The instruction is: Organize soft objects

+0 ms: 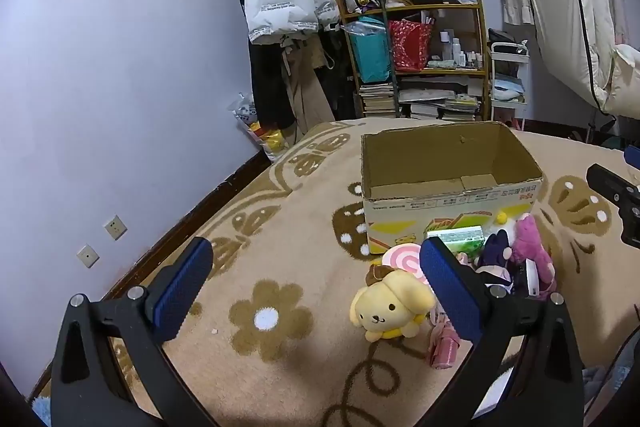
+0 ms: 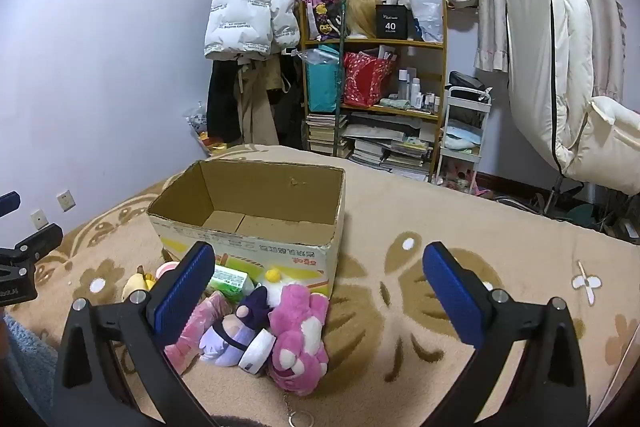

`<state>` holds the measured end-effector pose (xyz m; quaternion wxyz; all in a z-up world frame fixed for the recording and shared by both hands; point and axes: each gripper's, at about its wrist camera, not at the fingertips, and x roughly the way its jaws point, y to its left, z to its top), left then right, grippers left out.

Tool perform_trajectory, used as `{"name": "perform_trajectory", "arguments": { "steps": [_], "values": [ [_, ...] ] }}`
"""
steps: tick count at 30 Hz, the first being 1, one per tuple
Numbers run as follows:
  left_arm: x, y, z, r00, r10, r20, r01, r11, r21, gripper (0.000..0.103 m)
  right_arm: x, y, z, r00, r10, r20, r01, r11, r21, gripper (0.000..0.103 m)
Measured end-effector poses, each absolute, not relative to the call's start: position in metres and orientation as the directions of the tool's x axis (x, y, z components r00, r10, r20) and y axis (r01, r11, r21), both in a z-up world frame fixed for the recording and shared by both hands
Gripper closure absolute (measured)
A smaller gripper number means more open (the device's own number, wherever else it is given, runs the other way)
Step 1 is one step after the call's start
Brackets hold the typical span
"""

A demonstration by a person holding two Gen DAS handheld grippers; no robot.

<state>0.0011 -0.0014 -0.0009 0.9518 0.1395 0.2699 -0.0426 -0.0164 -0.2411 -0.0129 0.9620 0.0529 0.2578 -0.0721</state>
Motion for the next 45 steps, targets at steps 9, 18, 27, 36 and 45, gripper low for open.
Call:
{"name": "perform_trajectory", "arguments": {
  "steps": [9, 18, 27, 36, 45],
  "values": [
    [0.0031, 0.0039, -0.0001, 0.848, -0.005, -0.530, 0.148, 0.963, 0.227, 0.001, -0.0162, -0.2396, -0.0122, 0.856, -0.122, -0.503, 0.170, 0.984, 0.050, 0.000],
    [-0.0001, 0.0022, -0.0025, 0.851, 0.006, -0.525, 0.140, 0.961, 0.238, 0.001, -0.0160, -0.2403, -0.0120, 0.857, -0.118, -0.502, 0.168, 0.984, 0.056, 0.000],
    [-0.0015, 0.0037, -0.0003, 0.854, 0.008, -0.521, 0.137, 0.961, 0.239, 0.001, -0.0169, -0.2402, -0.0119, 0.857, -0.118, -0.502, 0.168, 0.984, 0.056, 0.000],
    [-0.0015, 0.0050, 0.0005, 0.854, 0.008, -0.521, 0.135, 0.963, 0.235, 0.001, -0.0166, -0.2402, -0.0117, 0.857, -0.118, -0.502, 0.168, 0.984, 0.055, 0.000],
    [-0.0019, 0.0044, 0.0007, 0.855, 0.009, -0.519, 0.134, 0.962, 0.238, 0.001, -0.0171, -0.2405, -0.0116, 0.857, -0.116, -0.502, 0.166, 0.984, 0.056, 0.000]
  ]
}}
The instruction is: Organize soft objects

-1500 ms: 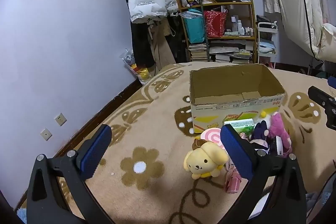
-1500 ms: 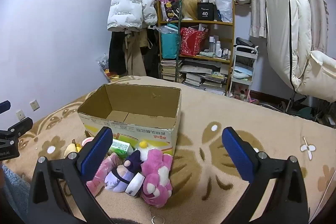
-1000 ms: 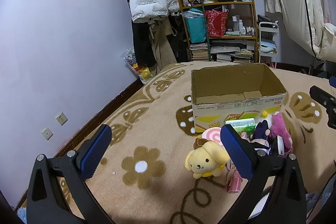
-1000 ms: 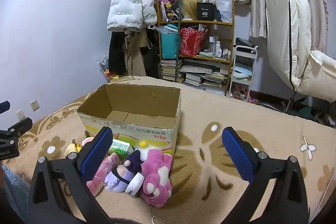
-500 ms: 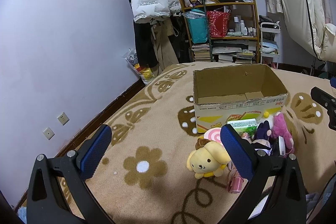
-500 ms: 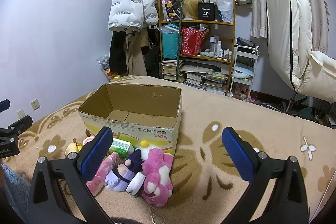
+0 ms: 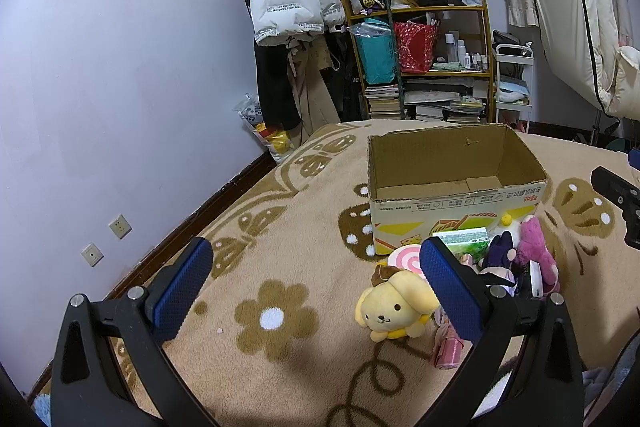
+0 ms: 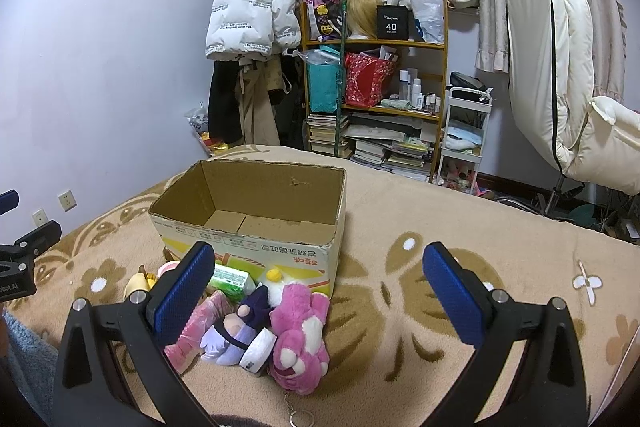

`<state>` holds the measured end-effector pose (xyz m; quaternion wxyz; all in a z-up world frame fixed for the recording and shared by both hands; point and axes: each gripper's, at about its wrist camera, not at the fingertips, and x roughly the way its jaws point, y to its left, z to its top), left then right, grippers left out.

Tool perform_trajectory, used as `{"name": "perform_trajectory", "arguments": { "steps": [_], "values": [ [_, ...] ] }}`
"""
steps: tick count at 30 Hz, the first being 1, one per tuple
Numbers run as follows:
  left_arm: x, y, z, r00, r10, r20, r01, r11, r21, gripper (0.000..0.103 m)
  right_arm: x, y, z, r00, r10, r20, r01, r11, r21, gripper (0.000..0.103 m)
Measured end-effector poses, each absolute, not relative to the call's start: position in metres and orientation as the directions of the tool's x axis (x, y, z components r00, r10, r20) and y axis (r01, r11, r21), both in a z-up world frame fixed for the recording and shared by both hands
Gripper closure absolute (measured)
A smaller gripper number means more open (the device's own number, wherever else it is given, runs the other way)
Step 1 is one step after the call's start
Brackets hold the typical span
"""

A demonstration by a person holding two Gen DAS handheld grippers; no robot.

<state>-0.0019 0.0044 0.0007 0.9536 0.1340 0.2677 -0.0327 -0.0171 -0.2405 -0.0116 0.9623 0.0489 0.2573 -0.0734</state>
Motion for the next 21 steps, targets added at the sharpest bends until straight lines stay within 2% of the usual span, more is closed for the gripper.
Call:
{"name": "perform_trajectory", "arguments": {
  "steps": [21],
  "values": [
    [-0.0027, 0.0038, 0.0023, 0.856, 0.009, -0.517, 0.135, 0.961, 0.240, 0.001, -0.0146, -0.2400, -0.0191, 0.856, -0.109, -0.506, 0.160, 0.985, 0.059, 0.000]
  ]
}}
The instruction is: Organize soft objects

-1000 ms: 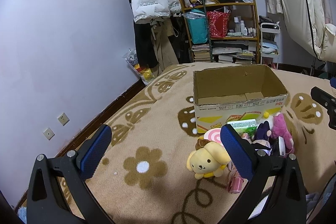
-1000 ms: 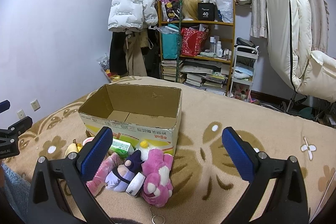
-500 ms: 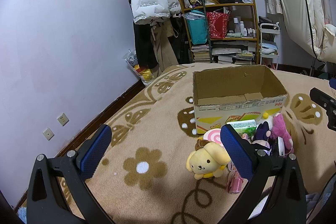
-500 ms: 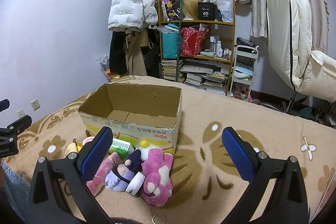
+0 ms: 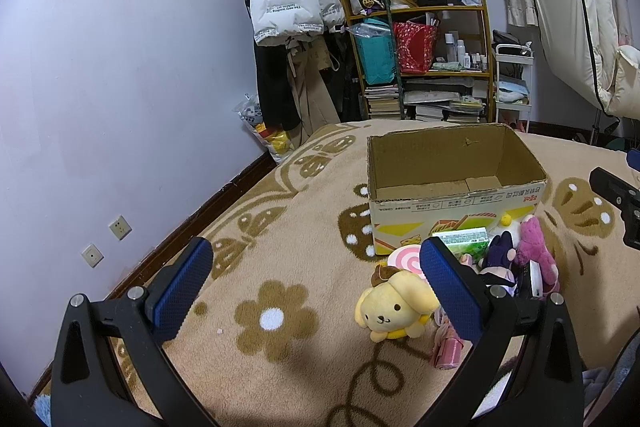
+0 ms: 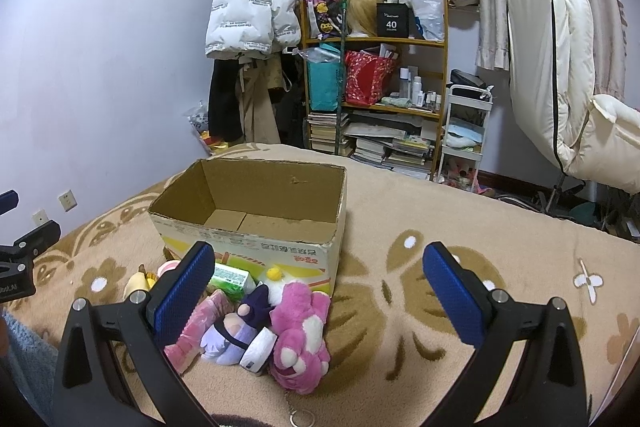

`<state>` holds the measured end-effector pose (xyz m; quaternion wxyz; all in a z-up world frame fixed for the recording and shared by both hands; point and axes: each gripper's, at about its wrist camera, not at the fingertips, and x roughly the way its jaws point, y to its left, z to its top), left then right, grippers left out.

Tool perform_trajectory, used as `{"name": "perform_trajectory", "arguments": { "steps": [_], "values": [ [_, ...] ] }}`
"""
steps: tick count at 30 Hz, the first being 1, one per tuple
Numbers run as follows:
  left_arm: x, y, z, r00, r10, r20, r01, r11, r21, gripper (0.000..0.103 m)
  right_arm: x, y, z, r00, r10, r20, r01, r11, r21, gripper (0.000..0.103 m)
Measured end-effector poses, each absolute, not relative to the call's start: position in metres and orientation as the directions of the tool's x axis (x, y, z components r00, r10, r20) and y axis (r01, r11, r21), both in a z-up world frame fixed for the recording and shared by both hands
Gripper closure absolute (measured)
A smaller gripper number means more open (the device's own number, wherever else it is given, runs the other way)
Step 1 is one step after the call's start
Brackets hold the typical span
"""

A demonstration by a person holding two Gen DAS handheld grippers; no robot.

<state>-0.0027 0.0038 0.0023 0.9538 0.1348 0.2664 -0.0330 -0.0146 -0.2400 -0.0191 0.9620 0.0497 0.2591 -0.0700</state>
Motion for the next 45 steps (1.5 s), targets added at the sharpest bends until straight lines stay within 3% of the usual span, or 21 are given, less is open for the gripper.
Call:
{"name": "perform_trajectory", "arguments": {
  "steps": [31, 45],
  "values": [
    [0.006, 0.001, -0.003, 0.843, 0.012, -0.537, 0.140, 0.960, 0.242, 0.001, -0.013, -0.240, -0.017, 0.854, -0.112, -0.508, 0.164, 0.985, 0.059, 0.000],
    [0.032, -0.009, -0.020, 0.763, -0.002, -0.647, 0.193, 0.955, 0.225, 0.001, 0.000, -0.244, -0.027, 0.815, -0.106, -0.570, 0.170, 0.984, 0.061, 0.000]
  ]
}}
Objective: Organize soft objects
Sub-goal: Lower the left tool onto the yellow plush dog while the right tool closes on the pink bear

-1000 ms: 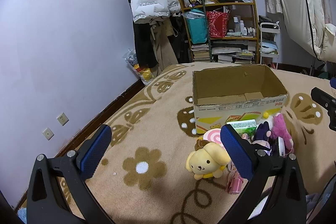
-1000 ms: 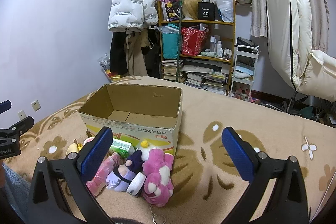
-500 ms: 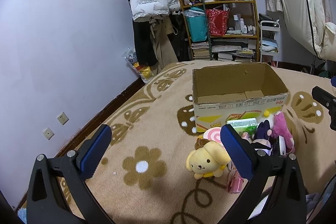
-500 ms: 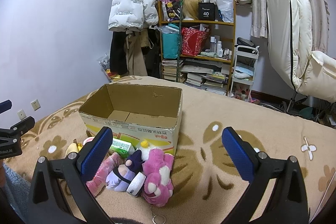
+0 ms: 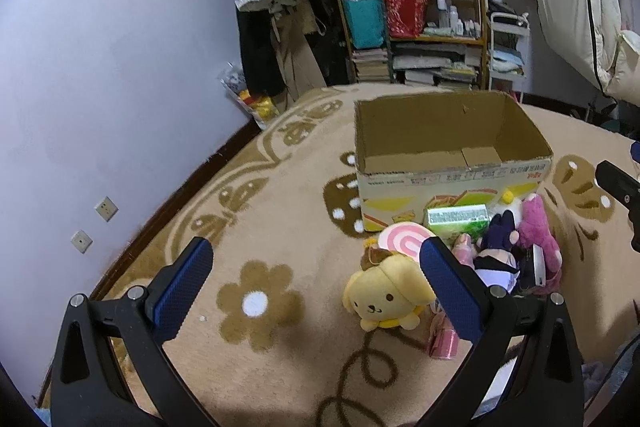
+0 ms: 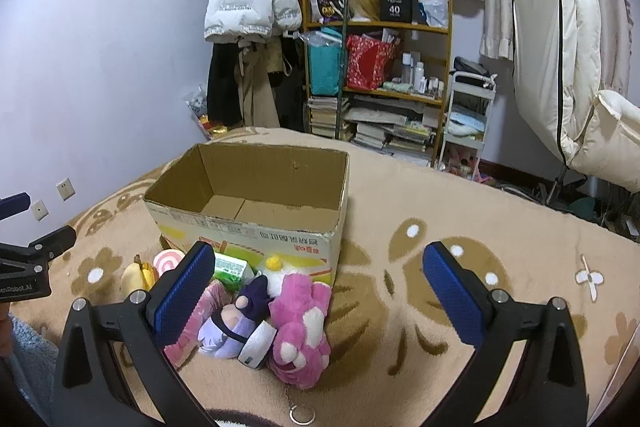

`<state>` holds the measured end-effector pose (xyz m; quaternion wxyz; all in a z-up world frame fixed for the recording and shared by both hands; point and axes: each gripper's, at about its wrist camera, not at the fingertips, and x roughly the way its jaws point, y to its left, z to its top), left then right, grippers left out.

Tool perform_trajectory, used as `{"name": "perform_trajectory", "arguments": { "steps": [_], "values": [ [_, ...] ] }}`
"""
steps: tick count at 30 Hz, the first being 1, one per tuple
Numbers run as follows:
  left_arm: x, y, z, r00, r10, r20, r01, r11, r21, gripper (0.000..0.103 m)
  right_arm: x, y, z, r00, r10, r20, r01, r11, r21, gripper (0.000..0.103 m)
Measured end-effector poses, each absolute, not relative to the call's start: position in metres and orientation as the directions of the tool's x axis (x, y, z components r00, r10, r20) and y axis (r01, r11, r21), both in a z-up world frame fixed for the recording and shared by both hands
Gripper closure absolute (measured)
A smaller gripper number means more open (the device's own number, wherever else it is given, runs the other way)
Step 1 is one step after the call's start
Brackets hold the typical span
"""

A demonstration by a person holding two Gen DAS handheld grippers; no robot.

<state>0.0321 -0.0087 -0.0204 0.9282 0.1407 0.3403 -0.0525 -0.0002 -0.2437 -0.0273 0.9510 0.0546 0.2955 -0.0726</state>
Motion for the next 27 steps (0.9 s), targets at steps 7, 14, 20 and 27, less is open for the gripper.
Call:
{"name": "perform_trajectory", "arguments": {
  "steps": [7, 14, 20, 27],
  "values": [
    [0.058, -0.023, -0.037, 0.689, -0.051, -0.723, 0.259, 0.949, 0.180, 0.001, 0.019, -0.249, -0.042, 0.778, -0.070, -0.624, 0.178, 0.978, 0.112, 0.000],
    [0.083, -0.028, -0.058, 0.625, -0.053, -0.779, 0.257, 0.956, 0.142, 0.001, 0.042, -0.250, -0.060, 0.729, -0.032, -0.684, 0.161, 0.979, 0.125, 0.000],
    [0.096, -0.031, -0.072, 0.584, -0.044, -0.811, 0.276, 0.950, 0.147, 0.001, 0.056, -0.254, -0.082, 0.667, -0.006, -0.745, 0.173, 0.974, 0.147, 0.000],
    [0.106, -0.039, -0.092, 0.523, -0.048, -0.851, 0.312, 0.940, 0.139, 0.001, 0.069, -0.258, -0.107, 0.605, 0.022, -0.796, 0.184, 0.969, 0.167, 0.000]
  ]
}}
